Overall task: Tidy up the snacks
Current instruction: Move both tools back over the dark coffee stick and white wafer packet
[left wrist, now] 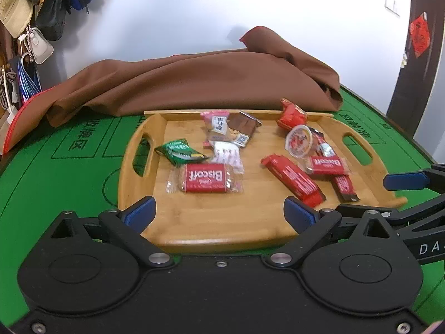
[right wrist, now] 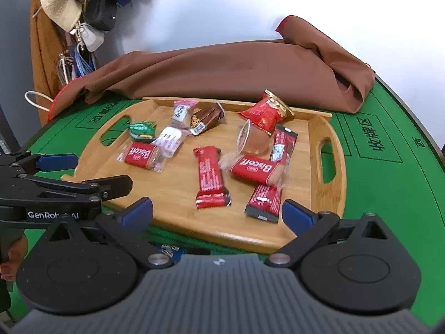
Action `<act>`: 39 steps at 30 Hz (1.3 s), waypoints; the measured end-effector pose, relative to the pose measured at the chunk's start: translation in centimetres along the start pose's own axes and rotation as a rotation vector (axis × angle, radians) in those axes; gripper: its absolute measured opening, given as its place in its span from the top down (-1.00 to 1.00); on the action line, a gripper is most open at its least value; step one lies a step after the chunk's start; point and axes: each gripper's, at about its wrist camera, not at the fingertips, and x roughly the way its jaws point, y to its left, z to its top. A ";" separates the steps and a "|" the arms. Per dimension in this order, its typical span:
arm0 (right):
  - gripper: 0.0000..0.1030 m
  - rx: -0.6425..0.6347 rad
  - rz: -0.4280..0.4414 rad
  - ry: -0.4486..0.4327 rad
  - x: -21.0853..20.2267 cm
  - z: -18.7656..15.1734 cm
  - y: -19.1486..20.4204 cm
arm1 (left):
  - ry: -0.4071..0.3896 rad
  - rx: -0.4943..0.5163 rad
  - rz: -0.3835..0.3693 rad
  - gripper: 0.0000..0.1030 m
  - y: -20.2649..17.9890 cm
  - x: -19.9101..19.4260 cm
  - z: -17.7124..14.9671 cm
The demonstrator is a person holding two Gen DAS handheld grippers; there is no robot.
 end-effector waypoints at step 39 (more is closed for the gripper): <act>-0.72 -0.159 0.033 0.051 0.0 -5.9 4.9 | 0.117 0.020 -0.076 -0.86 -0.2 -0.3 -4.9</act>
